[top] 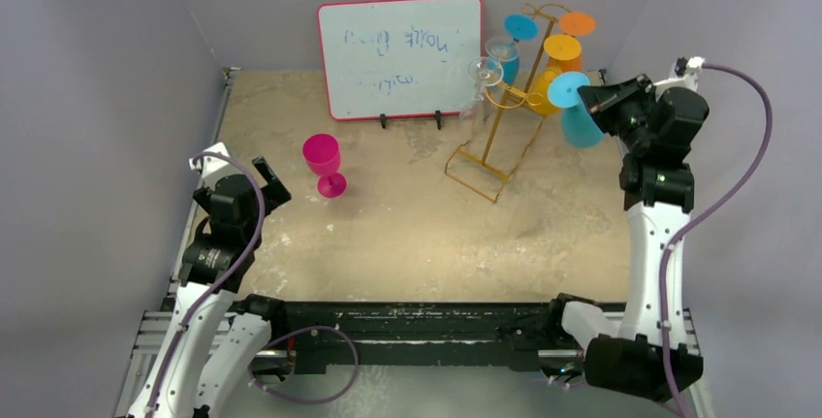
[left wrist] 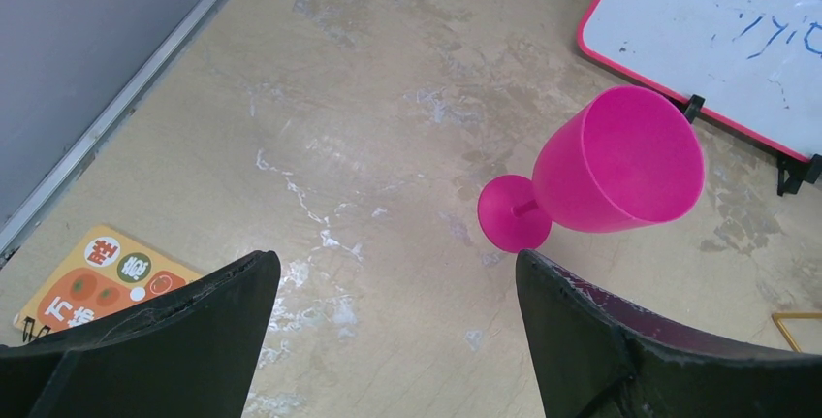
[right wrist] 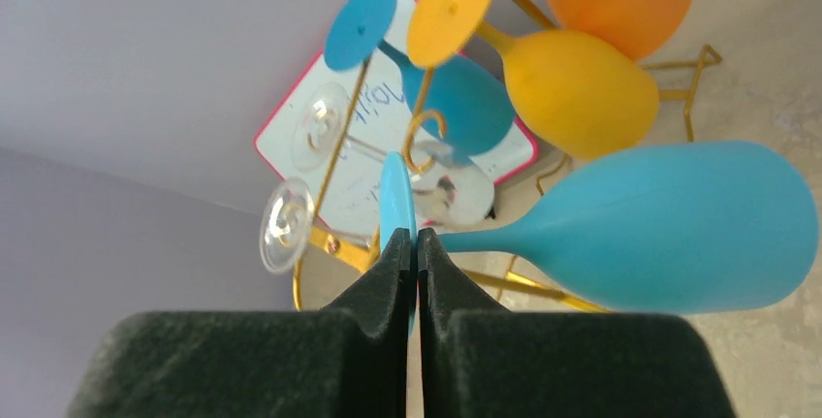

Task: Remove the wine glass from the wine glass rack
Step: Pick up the wine glass from the wine rack, then place the wine glass at the center of the board.

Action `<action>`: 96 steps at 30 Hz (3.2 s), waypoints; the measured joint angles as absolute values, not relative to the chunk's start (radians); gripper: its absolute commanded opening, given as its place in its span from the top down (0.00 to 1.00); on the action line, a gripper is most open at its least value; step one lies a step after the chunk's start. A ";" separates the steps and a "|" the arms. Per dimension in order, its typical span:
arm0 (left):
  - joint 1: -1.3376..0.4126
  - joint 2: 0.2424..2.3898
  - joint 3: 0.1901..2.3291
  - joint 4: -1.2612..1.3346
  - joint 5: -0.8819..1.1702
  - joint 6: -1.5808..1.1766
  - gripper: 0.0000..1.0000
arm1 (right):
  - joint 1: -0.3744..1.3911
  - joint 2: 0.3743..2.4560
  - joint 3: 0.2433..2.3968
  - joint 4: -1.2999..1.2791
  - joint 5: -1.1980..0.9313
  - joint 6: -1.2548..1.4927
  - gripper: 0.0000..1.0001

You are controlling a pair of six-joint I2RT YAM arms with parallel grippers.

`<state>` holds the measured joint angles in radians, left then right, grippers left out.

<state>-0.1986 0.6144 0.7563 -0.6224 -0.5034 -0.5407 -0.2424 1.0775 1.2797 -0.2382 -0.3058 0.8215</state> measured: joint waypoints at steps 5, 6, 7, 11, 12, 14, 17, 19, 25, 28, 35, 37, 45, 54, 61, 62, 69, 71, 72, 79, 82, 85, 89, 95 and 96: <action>-0.199 0.591 0.756 -0.624 -0.513 -0.545 0.08 | -0.242 0.939 1.126 -0.253 -0.336 0.778 1.00; -0.199 0.584 0.756 -0.625 -0.516 -0.549 0.08 | -0.242 0.916 1.095 -0.258 -0.345 0.772 1.00; -0.199 0.576 0.756 -0.625 -0.519 -0.551 0.08 | -0.242 0.894 1.065 -0.262 -0.359 0.767 1.00; -0.199 0.546 0.756 -0.626 -0.522 -0.558 0.08 | -0.242 0.820 0.950 -0.262 -0.435 0.758 1.00; -0.199 0.545 0.756 -0.626 -0.522 -0.558 0.08 | -0.242 0.808 0.927 -0.265 -0.458 0.752 1.00; -0.199 0.544 0.755 -0.626 -0.521 -0.559 0.08 | -0.242 0.792 0.895 -0.288 -0.498 0.735 1.00; -0.199 0.546 0.754 -0.627 -0.520 -0.559 0.08 | -0.242 0.763 0.845 -0.303 -0.558 0.708 1.00; -0.199 0.546 0.754 -0.627 -0.517 -0.559 0.08 | -0.242 0.727 0.795 -0.300 -0.609 0.696 1.00; -0.199 0.559 0.756 -0.626 -0.451 -0.579 0.09 | -0.242 0.656 0.685 -0.299 -0.765 0.674 1.00; -0.199 0.622 0.776 -0.631 -0.320 -0.609 0.25 | -0.242 0.654 0.684 -0.303 -0.811 0.641 1.00; -0.199 0.669 0.838 -0.646 -0.151 -0.686 0.16 | -0.224 0.690 0.680 -0.285 -0.894 0.590 1.00; -0.199 0.675 0.871 -0.646 -0.098 -0.696 0.16 | -0.172 0.705 0.678 -0.275 -0.900 0.587 1.00; -0.248 0.773 0.894 -0.505 0.327 -0.743 0.25 | 0.189 0.739 0.678 -0.142 -0.849 0.638 1.00; -0.619 0.887 0.864 -0.416 0.357 -0.758 0.30 | 0.576 0.851 0.680 -0.046 -0.677 0.663 1.00; -0.736 0.927 0.843 -0.320 0.397 -0.764 0.38 | 0.617 0.889 0.682 0.031 -0.664 0.682 1.00; -0.756 0.937 0.833 -0.299 0.411 -0.765 0.40 | 0.619 0.890 0.683 0.047 -0.667 0.685 1.00; -0.826 0.989 0.796 -0.252 0.461 -0.762 0.63 | 0.621 0.908 0.693 0.114 -0.707 0.700 1.00; -0.826 0.988 0.796 -0.245 0.463 -0.759 0.71 | 0.621 0.909 0.693 0.117 -0.722 0.699 1.00; -0.826 0.986 0.796 -0.236 0.463 -0.762 0.74 | 0.621 0.909 0.693 0.119 -0.727 0.697 1.00; -0.828 0.975 0.788 -0.198 0.470 -0.777 0.98 | 0.619 0.908 0.692 0.110 -0.730 0.672 1.00; -0.828 0.963 0.788 -0.195 0.477 -0.783 1.00 | 0.617 0.908 0.693 0.119 -0.744 0.668 0.92; -0.828 0.960 0.788 -0.192 0.481 -0.785 1.00 | 0.616 0.908 0.693 0.129 -0.756 0.664 0.73; -0.828 0.961 0.788 -0.182 0.484 -0.779 1.00 | 0.616 0.909 0.690 0.152 -0.782 0.671 0.53; -0.828 0.933 0.789 -0.181 0.475 -0.763 1.00 | 0.619 0.908 0.631 0.268 -0.886 0.675 0.59; -0.828 0.921 0.789 -0.180 0.466 -0.762 1.00 | 0.621 0.908 0.622 0.269 -0.902 0.675 0.63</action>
